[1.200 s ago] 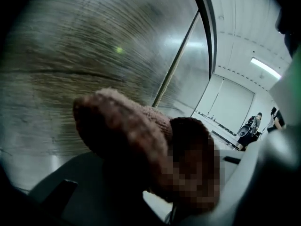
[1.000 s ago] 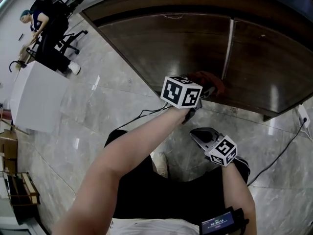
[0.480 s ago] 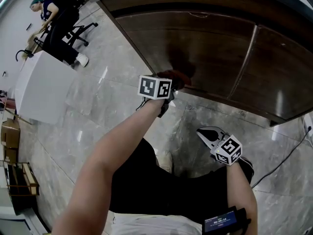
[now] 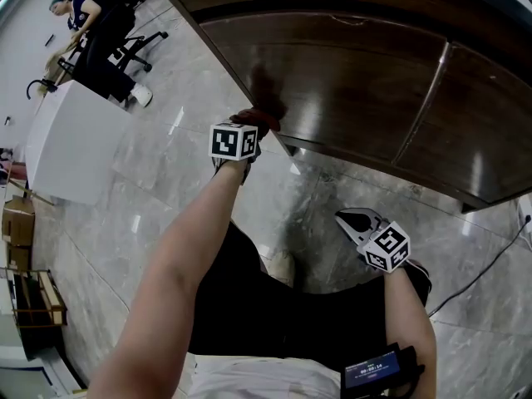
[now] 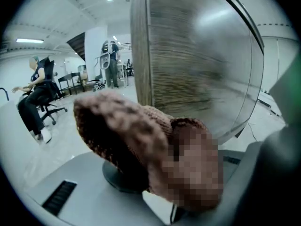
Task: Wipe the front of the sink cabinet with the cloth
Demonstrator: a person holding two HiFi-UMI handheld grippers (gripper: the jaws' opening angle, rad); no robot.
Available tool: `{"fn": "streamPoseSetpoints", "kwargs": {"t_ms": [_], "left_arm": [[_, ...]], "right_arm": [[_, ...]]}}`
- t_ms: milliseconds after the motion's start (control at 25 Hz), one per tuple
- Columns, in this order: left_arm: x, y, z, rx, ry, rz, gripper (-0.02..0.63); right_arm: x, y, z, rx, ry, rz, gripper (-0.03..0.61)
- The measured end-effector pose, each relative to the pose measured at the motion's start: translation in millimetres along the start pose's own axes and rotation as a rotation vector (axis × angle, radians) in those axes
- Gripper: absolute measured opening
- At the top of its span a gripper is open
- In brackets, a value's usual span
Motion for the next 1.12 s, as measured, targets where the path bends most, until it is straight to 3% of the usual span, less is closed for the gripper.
{"fn": "streamPoseSetpoints", "kwargs": {"t_ms": [160,440,600,840,1120], "left_arm": [[-0.8,-7.9,-10.7,0.021,0.011,-0.040,0.123],[-5.0,-25.7,32.4,-0.077,0.033,-0.163,0.123],[-5.1,-34.9,78.4,-0.171,-0.040,-0.188,0.123],[-1.5,-47.3,136.8,-0.291,-0.089,-0.204,0.123],[8.0,-59.4,196.4,-0.452,-0.074,-0.199,0.123]], "right_arm": [[1.3,0.4,2.2,-0.015,-0.007,0.009,0.012],[0.1,8.4,4.8,-0.053,-0.043,-0.001,0.012],[-1.7,14.4,5.1,-0.083,-0.054,-0.002,0.012],[-0.3,27.6,6.2,-0.139,-0.051,0.010,0.012],[-6.5,58.5,5.7,-0.225,-0.064,-0.009,0.012]]}}
Point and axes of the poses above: the fingertips, and each gripper's own axes: y backward along the fingers, z to its right, x out of its top, the point moved 9 cm from there along y, backward along the fingers, and after that the axes turned 1 degree about y, right-handed, at the moved point
